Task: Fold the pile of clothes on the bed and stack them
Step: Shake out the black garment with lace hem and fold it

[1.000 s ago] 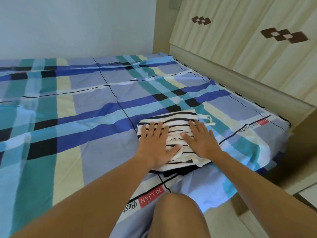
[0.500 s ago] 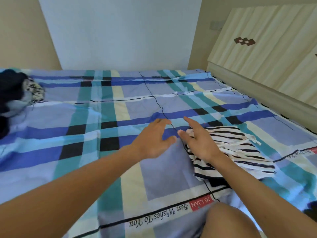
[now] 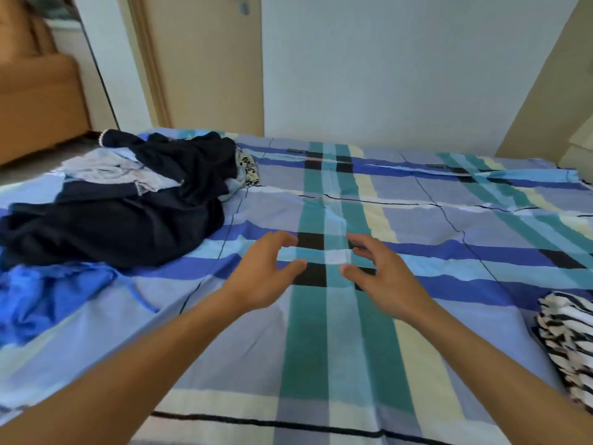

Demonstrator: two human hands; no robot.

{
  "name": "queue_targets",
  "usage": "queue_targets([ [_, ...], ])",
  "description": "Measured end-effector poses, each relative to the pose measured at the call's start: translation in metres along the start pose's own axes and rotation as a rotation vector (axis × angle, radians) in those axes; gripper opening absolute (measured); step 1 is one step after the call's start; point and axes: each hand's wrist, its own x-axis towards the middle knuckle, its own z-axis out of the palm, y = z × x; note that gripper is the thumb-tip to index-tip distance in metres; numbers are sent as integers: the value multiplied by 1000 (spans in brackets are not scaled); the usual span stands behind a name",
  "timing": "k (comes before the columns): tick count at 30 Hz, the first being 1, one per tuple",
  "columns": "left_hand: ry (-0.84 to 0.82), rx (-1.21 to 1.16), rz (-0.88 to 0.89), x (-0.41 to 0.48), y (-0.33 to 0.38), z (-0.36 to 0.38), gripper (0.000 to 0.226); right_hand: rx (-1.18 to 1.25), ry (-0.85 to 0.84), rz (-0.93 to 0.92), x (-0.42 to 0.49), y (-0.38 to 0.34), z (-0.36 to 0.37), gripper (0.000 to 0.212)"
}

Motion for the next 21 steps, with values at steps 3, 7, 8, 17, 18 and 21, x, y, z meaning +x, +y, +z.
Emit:
queue_targets([
  [3,49,85,-74,-2,-41,-22,39,23,-70,-21,11,-18,40,58],
  [7,166,272,-125,7,-84,-63,43,47,-156,-56,19,-35,87,58],
  [8,177,333,-159,9,-96,-74,45,56,-178,-59,21,-39,97,57],
  [17,-125,693,-534,9,-197,-94,44,64,-257,-63,20,-51,129,63],
  [18,-86,716,-525,10,-200,-93,46,56,-263,-64,19,-49,128,63],
  [21,91,626,-469,17,-197,-94,44,13,-267,-55,16,-44,121,62],
])
